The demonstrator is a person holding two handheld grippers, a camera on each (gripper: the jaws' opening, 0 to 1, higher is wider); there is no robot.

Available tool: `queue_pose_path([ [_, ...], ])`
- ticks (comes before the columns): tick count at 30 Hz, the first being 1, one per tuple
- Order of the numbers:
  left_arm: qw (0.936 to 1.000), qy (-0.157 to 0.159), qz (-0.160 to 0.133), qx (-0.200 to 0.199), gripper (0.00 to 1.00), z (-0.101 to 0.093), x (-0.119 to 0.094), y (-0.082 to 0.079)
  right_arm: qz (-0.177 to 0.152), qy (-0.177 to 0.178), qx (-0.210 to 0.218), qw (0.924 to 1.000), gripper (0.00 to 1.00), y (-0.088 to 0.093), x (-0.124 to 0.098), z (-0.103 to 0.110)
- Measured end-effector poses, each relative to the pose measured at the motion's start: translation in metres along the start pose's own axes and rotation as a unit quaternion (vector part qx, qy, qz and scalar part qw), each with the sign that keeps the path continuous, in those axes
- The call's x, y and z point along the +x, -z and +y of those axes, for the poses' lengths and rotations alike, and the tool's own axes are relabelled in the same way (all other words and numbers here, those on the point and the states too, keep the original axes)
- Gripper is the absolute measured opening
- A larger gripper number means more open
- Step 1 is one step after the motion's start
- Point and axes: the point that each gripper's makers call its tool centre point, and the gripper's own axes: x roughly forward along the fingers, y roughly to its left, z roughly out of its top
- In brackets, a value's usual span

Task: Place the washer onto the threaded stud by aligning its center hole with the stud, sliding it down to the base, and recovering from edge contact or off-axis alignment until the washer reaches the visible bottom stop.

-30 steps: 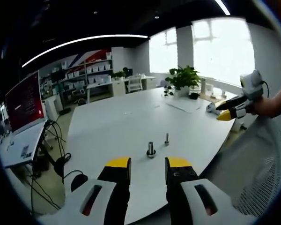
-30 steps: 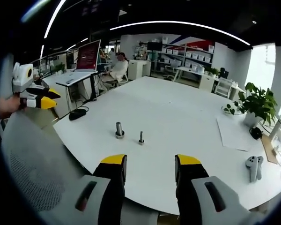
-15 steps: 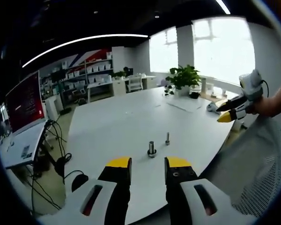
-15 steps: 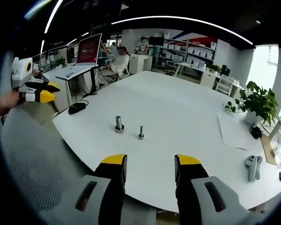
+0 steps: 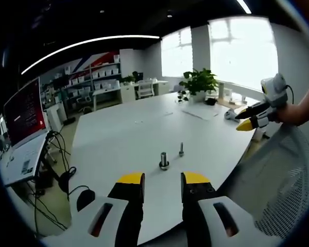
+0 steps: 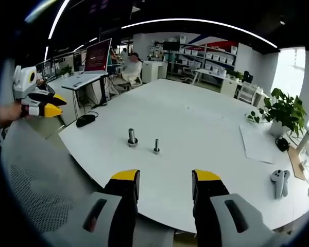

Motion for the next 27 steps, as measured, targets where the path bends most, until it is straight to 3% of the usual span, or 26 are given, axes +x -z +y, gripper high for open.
queue_pose_path([
  [27, 1.0000, -0.004, 0.001, 0.000, 0.26, 0.0012, 0.0003, -0.0002, 0.007, 0.008, 0.005, 0.9999, 0.43, 0.0034, 0.0009, -0.0055],
])
